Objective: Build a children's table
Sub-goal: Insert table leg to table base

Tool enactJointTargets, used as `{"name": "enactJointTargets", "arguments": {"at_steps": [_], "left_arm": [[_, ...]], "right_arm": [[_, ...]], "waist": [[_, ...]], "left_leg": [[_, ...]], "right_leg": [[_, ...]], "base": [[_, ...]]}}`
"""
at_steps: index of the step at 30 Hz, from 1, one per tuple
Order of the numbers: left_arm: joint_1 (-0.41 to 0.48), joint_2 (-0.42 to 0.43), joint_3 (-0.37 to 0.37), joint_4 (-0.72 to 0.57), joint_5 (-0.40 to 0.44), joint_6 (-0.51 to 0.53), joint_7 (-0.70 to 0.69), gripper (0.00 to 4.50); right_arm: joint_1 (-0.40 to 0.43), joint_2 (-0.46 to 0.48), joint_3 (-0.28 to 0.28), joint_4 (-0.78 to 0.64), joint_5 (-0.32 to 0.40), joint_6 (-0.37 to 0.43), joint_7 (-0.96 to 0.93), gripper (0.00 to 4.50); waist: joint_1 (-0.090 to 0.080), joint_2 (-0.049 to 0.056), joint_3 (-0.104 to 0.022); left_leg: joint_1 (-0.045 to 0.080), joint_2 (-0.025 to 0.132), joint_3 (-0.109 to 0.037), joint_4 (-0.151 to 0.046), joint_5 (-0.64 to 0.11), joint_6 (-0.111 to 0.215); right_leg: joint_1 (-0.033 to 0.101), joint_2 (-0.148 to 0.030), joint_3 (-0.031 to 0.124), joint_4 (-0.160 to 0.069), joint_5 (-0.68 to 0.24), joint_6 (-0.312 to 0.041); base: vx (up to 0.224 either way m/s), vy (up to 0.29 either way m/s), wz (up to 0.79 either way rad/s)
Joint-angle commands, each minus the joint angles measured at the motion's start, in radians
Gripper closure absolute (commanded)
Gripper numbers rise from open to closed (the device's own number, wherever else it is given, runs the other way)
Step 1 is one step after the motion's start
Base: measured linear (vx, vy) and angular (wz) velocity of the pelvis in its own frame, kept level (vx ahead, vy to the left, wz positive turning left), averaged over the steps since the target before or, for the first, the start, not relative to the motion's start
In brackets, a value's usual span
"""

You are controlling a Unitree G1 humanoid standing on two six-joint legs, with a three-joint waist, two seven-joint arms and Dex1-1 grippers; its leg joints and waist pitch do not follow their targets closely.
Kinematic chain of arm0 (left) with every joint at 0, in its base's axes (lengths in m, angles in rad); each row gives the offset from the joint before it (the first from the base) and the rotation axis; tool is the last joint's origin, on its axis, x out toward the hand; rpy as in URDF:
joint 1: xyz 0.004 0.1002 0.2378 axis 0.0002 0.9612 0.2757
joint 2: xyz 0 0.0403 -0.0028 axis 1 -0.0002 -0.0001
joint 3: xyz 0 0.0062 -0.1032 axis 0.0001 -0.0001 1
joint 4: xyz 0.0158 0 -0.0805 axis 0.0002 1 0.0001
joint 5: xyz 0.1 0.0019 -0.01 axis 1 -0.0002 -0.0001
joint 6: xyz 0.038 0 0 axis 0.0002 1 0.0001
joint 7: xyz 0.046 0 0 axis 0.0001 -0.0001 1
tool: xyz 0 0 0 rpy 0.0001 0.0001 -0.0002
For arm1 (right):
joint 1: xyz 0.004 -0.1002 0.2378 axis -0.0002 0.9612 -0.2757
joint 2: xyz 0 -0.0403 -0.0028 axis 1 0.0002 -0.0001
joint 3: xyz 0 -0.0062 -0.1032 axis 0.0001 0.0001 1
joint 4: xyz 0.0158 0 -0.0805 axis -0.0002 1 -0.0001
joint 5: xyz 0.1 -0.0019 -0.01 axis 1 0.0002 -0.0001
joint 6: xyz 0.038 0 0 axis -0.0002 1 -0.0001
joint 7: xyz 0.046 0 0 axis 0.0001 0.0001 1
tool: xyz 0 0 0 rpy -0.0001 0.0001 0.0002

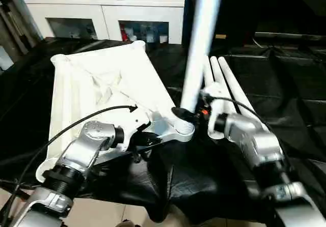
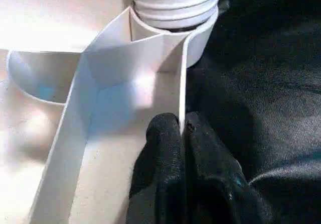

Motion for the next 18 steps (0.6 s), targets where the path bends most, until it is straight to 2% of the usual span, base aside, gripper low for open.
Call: {"name": "enactJointTargets", "arguments": {"at_steps": [1,2,4,6,8,9,10,12,14,17,18], "left_arm": [[-0.02,-0.023,0.047,0.017,-0.028,0.007,0.053,4.5],[-0.022,-0.024,0.049,0.019,-0.027,0.009,0.057,4.5],[-0.027,-0.027,0.053,0.024,-0.022,0.013,0.065,4.5],[-0.03,-0.029,0.058,0.028,-0.019,0.015,0.07,4.5],[-0.032,-0.029,0.058,0.03,-0.019,0.014,0.069,4.5],[-0.033,-0.028,0.058,0.033,-0.018,0.013,0.068,4.5],[-0.035,-0.027,0.058,0.036,-0.017,0.011,0.068,4.5],[-0.037,-0.025,0.059,0.039,-0.015,0.01,0.067,4.5],[-0.039,-0.024,0.054,0.042,-0.012,0.003,0.063,4.5],[-0.033,-0.024,0.044,0.031,-0.007,-0.008,0.053,4.5],[-0.029,-0.023,0.041,0.026,-0.007,-0.01,0.049,4.5]], "right_arm": [[0.055,0.019,0.01,0.045,-0.006,-0.015,-0.01,2.59],[0.067,0.028,-0.001,0.055,-0.006,-0.035,-0.023,2.59],[0.093,0.05,-0.027,0.081,-0.01,-0.093,-0.063,2.59],[0.111,0.058,-0.035,0.087,-0.015,-0.122,-0.076,2.59],[0.119,0.059,-0.033,0.086,-0.021,-0.137,-0.082,2.59],[0.128,0.058,-0.027,0.08,-0.029,-0.151,-0.085,2.59],[0.137,0.056,-0.016,0.07,-0.044,-0.164,-0.09,2.59],[0.147,0.049,0.01,0.05,-0.074,-0.179,-0.091,2.59],[0.151,0.035,0.062,0.02,-0.129,-0.188,-0.087,2.6],[0.122,0.017,0.126,0.022,-0.183,-0.172,-0.075,2.6],[0.108,0.016,0.138,0.03,-0.192,-0.163,-0.072,2.6]], "waist": [[0.002,-0.005,-0.061],[0.0,-0.007,-0.058],[-0.001,-0.006,-0.058],[-0.003,-0.007,-0.06],[-0.004,-0.006,-0.06],[-0.006,0.007,-0.059],[-0.007,0.003,-0.059],[-0.005,0.003,-0.06],[-0.004,0.002,-0.06],[-0.006,-0.007,-0.059],[-0.007,-0.005,-0.058]], "left_leg": [[0.011,0.011,-0.004,-0.077,-0.267,0.014],[0.016,0.01,-0.004,-0.079,-0.291,0.013],[0.026,0.009,-0.006,-0.082,-0.318,0.011],[0.023,0.01,-0.009,-0.088,-0.305,0.012],[0.024,0.01,-0.009,-0.088,-0.308,0.015],[0.023,0.01,-0.008,-0.089,-0.32,0.015],[0.023,0.009,-0.008,-0.088,-0.322,0.017],[0.023,0.007,-0.008,-0.088,-0.318,0.018],[0.021,0.009,-0.01,-0.09,-0.312,0.016],[0.021,0.007,-0.008,-0.089,-0.319,0.019],[0.021,0.007,-0.009,-0.089,-0.322,0.019]], "right_leg": [[0.047,-0.068,0.039,-0.102,-0.419,-0.145],[0.044,-0.068,0.037,-0.108,-0.463,-0.134],[0.044,-0.072,0.033,-0.121,-0.532,-0.114],[0.049,-0.07,0.031,-0.121,-0.517,-0.109],[0.048,-0.069,0.032,-0.119,-0.504,-0.115],[0.046,-0.068,0.032,-0.124,-0.499,-0.115],[0.046,-0.067,0.031,-0.124,-0.5,-0.114],[0.047,-0.068,0.033,-0.122,-0.508,-0.111],[0.047,-0.067,0.031,-0.121,-0.516,-0.104],[0.045,-0.067,0.031,-0.123,-0.54,-0.097],[0.044,-0.068,0.031,-0.123,-0.547,-0.095]], "base": [[0.0,0.0,0.0],[0.0,0.0,0.0],[0.0,0.0,0.0],[0.0,0.0,0.0],[0.0,0.0,0.0],[0.0,0.0,0.0],[0.0,0.0,0.0],[0.0,0.0,0.0],[0.0,0.0,0.0],[0.0,0.0,0.0],[0.0,0.0,0.0]]}}
